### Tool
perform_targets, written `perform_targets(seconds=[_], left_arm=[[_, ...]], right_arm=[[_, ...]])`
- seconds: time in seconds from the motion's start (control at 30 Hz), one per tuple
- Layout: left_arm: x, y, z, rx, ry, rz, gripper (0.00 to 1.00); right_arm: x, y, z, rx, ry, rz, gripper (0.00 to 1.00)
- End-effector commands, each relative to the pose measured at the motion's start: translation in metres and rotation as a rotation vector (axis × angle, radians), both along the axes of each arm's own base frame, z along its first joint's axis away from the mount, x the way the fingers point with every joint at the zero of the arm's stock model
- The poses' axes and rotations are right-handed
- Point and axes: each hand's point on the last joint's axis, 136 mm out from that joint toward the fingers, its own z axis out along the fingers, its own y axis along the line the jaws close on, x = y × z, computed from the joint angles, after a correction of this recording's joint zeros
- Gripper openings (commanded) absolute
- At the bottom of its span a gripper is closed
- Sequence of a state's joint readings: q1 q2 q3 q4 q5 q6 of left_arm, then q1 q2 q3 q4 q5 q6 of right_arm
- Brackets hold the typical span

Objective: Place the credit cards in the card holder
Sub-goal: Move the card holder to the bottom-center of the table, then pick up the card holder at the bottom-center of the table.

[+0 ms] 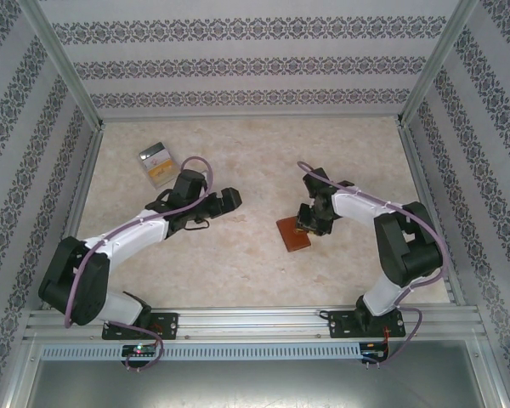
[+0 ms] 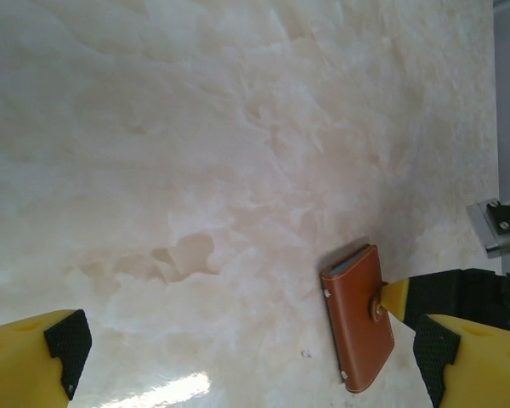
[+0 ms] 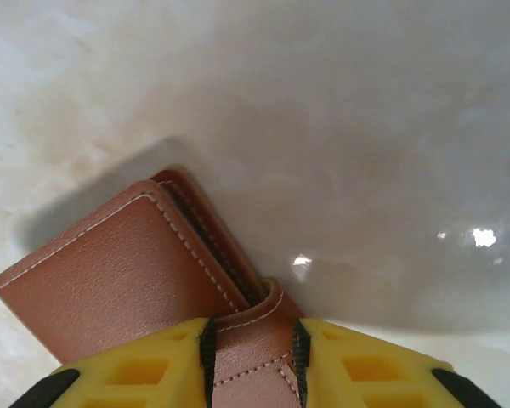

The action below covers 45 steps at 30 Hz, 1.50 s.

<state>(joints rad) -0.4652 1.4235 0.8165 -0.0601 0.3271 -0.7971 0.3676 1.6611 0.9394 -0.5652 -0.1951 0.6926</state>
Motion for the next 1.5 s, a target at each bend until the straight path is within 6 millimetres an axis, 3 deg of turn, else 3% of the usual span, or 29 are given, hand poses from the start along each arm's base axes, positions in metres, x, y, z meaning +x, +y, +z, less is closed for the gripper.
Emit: perform_targets(seconds=[0.0,0.1,0.23,0.43,0.53,0.63,0.77,1.0,1.2,1.37,1.47], left_arm=[[-0.004,-0.023,0.002,-0.047,0.026,-0.048,0.99],[-0.012,-0.039,-0.009,-0.095,0.069,-0.066,0.95],[-0.024,-0.056,-0.025,-0.129,0.133,-0.075,0.92],[-0.044,-0.081,-0.038,-0.135,0.21,-0.122,0.85],[-0.051,-0.091,-0.046,-0.154,0.235,-0.127,0.76],[-0.058,-0.092,-0.054,-0.175,0.268,-0.093,0.73],[-0.067,-0.095,-0.064,-0.184,0.31,-0.093,0.69],[-0.064,-0.107,-0.067,-0.218,0.293,-0.096,0.6],[-0.057,-0.117,-0.072,-0.244,0.287,-0.086,0.5],[-0.053,-0.121,-0.073,-0.249,0.28,-0.082,0.49],[-0.053,-0.121,-0.073,-0.254,0.273,-0.081,0.38]], right_arm=[[-0.034,0.006,-0.018,0.025,0.095,-0.093,0.32],[-0.045,0.033,-0.019,0.15,0.083,-0.196,0.32],[-0.042,0.065,-0.001,0.239,0.017,-0.206,0.33],[-0.037,0.049,0.027,0.209,-0.085,-0.143,0.3],[-0.043,0.051,0.031,0.241,-0.093,-0.062,0.25],[-0.052,0.061,0.035,0.278,-0.105,0.033,0.23],[-0.067,0.06,0.027,0.272,-0.062,0.07,0.2],[-0.083,0.063,0.006,0.268,0.01,0.112,0.16],[-0.087,0.061,-0.012,0.247,0.061,0.074,0.13],[-0.09,0.059,-0.02,0.217,0.07,0.061,0.13],[-0.09,0.057,-0.021,0.203,0.073,0.056,0.13]])
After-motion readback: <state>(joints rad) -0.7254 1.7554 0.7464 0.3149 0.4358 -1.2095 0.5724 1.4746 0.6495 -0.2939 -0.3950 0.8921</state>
